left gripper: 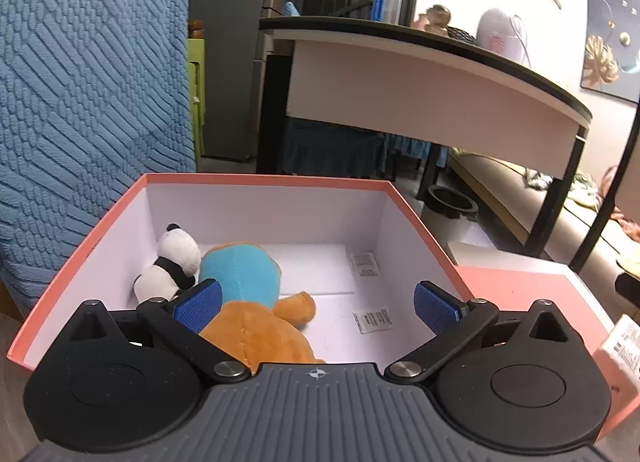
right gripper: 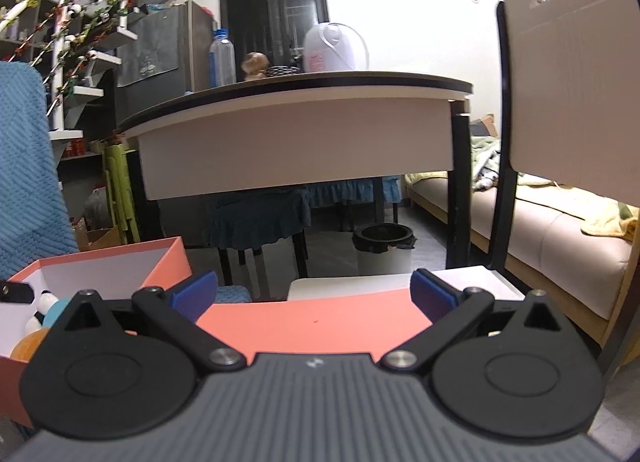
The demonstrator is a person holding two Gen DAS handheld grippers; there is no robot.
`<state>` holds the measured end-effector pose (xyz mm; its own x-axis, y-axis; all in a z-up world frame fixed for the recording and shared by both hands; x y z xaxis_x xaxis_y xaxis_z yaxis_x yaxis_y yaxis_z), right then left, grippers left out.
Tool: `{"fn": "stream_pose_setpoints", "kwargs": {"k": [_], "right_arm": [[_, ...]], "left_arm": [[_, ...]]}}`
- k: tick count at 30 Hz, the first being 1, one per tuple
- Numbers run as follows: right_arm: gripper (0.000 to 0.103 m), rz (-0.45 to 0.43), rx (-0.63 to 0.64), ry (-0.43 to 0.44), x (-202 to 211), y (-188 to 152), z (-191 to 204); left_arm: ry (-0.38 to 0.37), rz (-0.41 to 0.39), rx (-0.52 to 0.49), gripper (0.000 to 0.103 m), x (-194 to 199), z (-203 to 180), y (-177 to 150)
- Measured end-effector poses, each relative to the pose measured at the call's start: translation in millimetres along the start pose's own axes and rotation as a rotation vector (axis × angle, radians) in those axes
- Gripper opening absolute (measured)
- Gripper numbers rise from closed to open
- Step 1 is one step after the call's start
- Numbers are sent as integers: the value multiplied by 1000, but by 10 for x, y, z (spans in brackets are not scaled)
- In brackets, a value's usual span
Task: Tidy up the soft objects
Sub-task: 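Grasp the white packaged item on the chair seat with the right gripper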
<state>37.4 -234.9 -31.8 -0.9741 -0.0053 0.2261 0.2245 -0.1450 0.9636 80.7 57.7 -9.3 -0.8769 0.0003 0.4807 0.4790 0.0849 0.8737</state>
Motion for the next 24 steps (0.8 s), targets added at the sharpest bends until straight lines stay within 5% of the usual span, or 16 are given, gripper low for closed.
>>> {"fn": "stream_pose_setpoints", "kwargs": {"k": [13, 24], "right_arm": [[103, 100, -232, -235, 33, -46, -1084], [103, 185, -219, -132, -407, -136, -1032]], "left_arm": [[-43, -21, -55, 103, 76, -108, -32], [-72, -19, -48, 103, 111, -140, -27]]}}
Point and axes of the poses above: each gripper's, at about its wrist camera, not at the fingertips, and x roughly against the way its jaws point, z to its left, y to its top, the point moved 3 cm from there along -x, roughly the way its jaws point, and after that the axes turned 4 degrees about y, right-handed, at the moved point
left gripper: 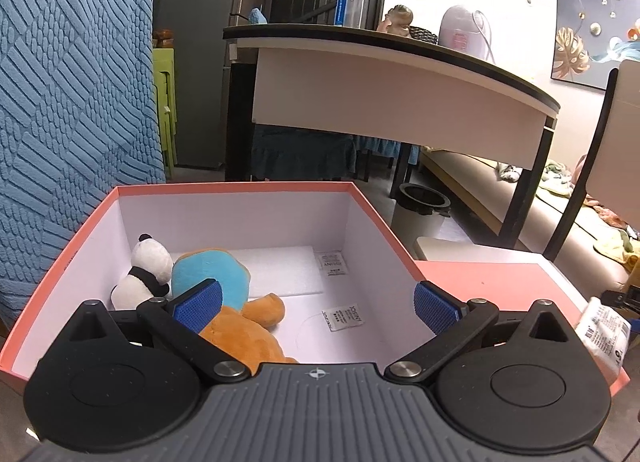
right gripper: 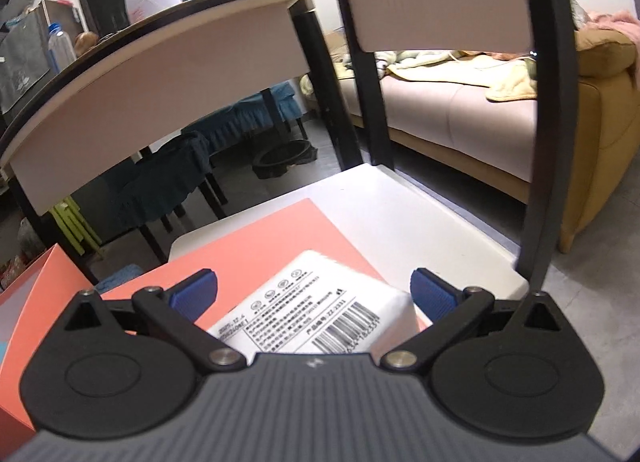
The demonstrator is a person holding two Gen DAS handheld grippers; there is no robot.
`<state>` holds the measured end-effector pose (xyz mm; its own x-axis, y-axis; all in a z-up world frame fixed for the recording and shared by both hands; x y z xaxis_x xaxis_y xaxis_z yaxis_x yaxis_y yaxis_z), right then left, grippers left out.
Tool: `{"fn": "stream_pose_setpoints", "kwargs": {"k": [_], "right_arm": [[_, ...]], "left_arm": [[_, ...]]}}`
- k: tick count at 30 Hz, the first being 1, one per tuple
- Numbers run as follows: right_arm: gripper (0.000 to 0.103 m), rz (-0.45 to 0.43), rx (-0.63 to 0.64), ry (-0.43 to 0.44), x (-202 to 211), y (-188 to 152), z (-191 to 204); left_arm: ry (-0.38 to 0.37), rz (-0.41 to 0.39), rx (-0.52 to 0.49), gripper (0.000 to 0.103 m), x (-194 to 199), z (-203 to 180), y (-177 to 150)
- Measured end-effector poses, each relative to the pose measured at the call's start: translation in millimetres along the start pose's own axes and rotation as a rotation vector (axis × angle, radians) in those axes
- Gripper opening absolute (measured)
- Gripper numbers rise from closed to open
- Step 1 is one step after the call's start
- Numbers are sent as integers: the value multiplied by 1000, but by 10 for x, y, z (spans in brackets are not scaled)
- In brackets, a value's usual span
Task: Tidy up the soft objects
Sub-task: 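Grasp the white packaged item on the chair seat with the right gripper, then carry the white package into the box beside the plushes and release it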
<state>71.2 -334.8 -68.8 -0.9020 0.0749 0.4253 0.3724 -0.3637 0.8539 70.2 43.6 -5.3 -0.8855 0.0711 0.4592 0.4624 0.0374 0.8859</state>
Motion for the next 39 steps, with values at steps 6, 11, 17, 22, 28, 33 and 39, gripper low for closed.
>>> {"fn": "stream_pose_setpoints", "kwargs": {"k": [6, 11, 17, 22, 28, 33, 39], "right_arm": [[103, 49, 22, 55, -244, -16, 79], [103, 90, 40, 102, -446, -30, 144], [103, 105, 65, 176, -567, 85, 364], [103, 112, 70, 68, -466, 83, 402], [103, 219, 53, 69, -473, -75, 451], [103, 235, 170, 119, -570, -64, 616], [103, 298, 316, 198, -595, -104, 786]], "left_arm": [[1, 10, -2, 103, -12, 20, -15], [1, 20, 9, 103, -32, 55, -12], [-4, 22, 2, 103, -43, 57, -10], [1, 12, -13, 103, -27, 46, -2], [-7, -12, -15, 103, 25, -4, 35], [-7, -13, -36, 103, 33, -69, 14], [8, 2, -44, 103, -17, -64, -5]]}}
Point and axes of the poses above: each gripper's, at about its wrist camera, not at the fingertips, and x roughly against the way its jaws point, z to its left, y to its top, the point moved 3 cm from there along -x, roughly the way its jaws point, and after that the axes turned 4 degrees about y, right-handed, at the moved point
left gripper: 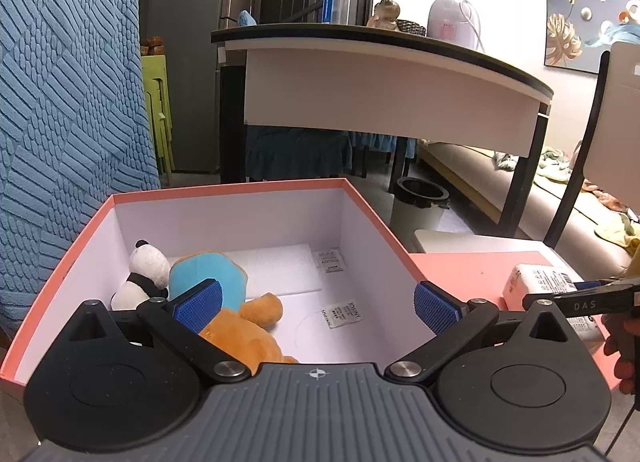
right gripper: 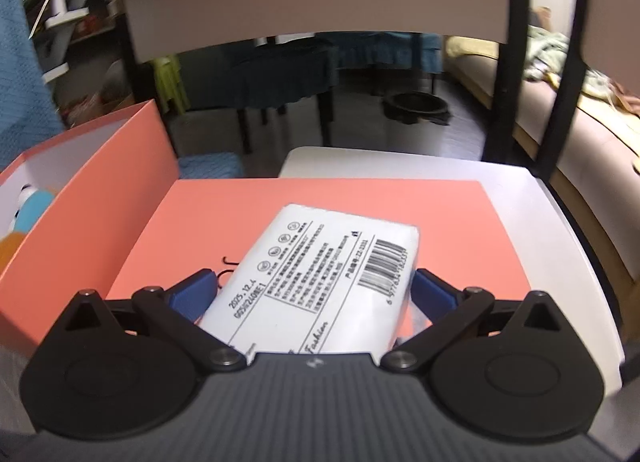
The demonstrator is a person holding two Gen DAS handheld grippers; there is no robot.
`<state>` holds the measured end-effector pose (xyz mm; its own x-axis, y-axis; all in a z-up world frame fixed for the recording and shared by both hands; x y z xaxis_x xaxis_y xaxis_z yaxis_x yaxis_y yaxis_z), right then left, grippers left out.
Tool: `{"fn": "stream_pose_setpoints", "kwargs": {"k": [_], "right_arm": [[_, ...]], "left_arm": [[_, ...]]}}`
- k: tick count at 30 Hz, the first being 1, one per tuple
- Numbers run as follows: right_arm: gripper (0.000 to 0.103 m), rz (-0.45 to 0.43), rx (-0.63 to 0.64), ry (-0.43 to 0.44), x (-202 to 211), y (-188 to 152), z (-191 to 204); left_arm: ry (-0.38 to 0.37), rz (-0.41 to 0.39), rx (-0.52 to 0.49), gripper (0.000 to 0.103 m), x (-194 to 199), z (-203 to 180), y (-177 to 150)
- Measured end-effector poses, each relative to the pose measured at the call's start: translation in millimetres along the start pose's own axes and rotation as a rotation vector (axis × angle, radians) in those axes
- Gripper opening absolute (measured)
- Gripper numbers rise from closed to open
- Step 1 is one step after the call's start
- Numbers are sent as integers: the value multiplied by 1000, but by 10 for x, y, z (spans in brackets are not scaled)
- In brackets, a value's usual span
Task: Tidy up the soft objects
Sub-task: 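Carry the white package into the box beside the plushes and release it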
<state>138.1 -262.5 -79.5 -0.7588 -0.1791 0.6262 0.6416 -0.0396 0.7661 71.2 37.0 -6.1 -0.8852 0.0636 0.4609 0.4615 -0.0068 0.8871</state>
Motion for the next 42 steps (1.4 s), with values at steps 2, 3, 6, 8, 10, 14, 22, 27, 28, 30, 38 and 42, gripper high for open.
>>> {"fn": "stream_pose_setpoints", "kwargs": {"k": [2, 3, 6, 8, 10, 14, 22, 27, 28, 30, 38, 42], "right_arm": [[103, 7, -7, -8, -13, 10, -2], [103, 13, -1, -13, -21, 3, 8], [103, 37, 42, -33, -48, -55, 77], [103, 43, 89, -48, -48, -99, 135], [102, 32, 128, -64, -42, -130, 163], [94, 8, 108, -82, 4, -119, 106], [93, -86, 87, -51, 299, 148, 315], [93, -115, 106, 63, 408, 571, 763], [93, -121, 121, 83, 422, 661, 876], [93, -124, 158, 128, 416, 838, 1144], [93, 0, 295, 216, -183, 1193, 2140], [93, 78, 365, 199, -629, 1182, 2484]], "left_arm": [[2, -1, 8, 103, -7, 17, 11], [2, -3, 11, 103, -4, 21, 16], [3, -11, 10, 103, 14, 11, 25], [8, -21, -2, 103, 30, 1, 25], [18, -32, -13, 103, 45, -4, 20], [42, -55, -24, 103, 85, 19, 20], [97, -77, -27, 103, 143, 171, 2], [121, -68, 13, 103, 160, 367, 9], [127, -69, 22, 103, 169, 407, 14], [145, -72, 38, 103, 189, 482, 21], [215, -83, 99, 103, 268, 782, 51], [250, -88, 130, 103, 308, 932, 66]]}}
Point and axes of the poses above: each gripper's, at about its wrist camera, not at the fingertips, and x roughly against the way its jaws point, z to its left, y to its top, the point moved 3 cm from there along -x, roughly the way its jaws point, and after that the axes turned 4 degrees about y, right-handed, at the moved point
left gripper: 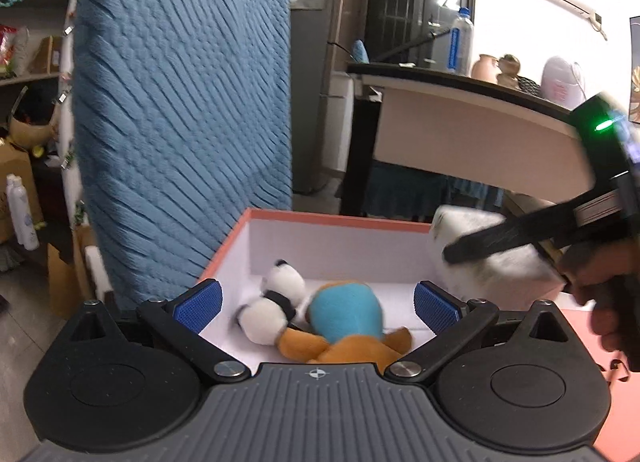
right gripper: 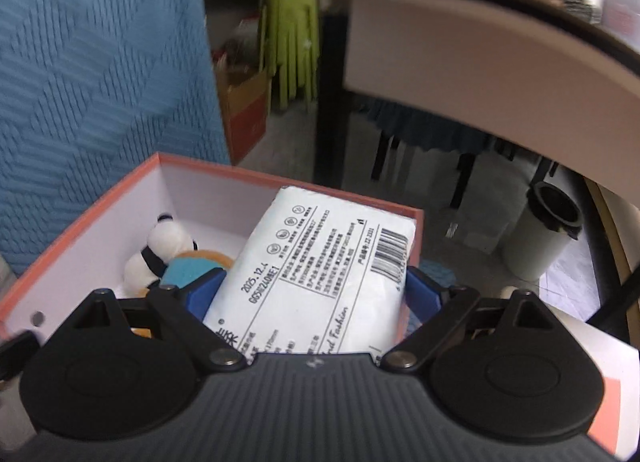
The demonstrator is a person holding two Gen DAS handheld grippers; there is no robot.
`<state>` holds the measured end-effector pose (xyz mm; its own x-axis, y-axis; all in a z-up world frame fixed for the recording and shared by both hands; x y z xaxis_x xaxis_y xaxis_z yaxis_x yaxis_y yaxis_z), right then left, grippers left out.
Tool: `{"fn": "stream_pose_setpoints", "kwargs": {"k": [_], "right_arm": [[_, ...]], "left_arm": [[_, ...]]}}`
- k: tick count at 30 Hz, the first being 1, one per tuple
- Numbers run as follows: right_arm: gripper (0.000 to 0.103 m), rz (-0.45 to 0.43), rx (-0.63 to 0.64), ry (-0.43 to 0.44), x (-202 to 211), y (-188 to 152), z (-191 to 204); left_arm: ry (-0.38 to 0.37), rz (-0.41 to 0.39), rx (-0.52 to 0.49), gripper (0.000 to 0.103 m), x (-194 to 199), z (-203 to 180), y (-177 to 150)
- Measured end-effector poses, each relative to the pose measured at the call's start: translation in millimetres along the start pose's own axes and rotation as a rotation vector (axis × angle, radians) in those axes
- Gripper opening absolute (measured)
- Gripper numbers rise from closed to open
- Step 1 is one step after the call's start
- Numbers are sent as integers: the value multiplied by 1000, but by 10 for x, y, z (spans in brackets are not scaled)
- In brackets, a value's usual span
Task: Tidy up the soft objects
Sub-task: 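Carry the white package into the box beside the plushes and release it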
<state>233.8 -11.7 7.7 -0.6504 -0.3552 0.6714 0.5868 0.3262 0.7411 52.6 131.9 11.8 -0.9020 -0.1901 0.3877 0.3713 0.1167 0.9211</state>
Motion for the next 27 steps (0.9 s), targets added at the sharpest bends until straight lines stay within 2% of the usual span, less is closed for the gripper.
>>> {"fn": "stream_pose_setpoints", "kwargs": {"k": [3, 6, 13, 17, 21, 27], "right_arm": [[93, 67, 44, -14, -315, 13, 94], [93, 129, 82, -36, -543, -52, 138], [94, 201, 99, -41, -791, -223, 195], [97, 183, 64, -26, -742, -221, 162], [103, 113, 41, -22, -566, -143, 133], [103, 11, 9, -42, -120, -123, -5]], "left_arm": [[23, -1, 22, 103, 1, 112, 24], [14, 9, 49, 103, 0, 203, 44], [4, 20, 52, 103, -3, 250, 41], [-6, 24, 26, 103, -4, 210, 9], [-17, 25, 7, 103, 2, 136, -17], [-46, 10, -4, 103, 55, -38, -24]]}}
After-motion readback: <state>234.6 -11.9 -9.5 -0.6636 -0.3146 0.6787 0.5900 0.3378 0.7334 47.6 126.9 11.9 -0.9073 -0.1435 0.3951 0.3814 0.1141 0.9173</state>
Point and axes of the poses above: each gripper's, at about its wrist camera, not at the fingertips, and x roughly against the way its jaws point, z to its left, y to its top, the point moved 3 cm from there along -x, roughly the way its jaws point, and after that the axes turned 4 degrees about y, right-handed, at the moved point
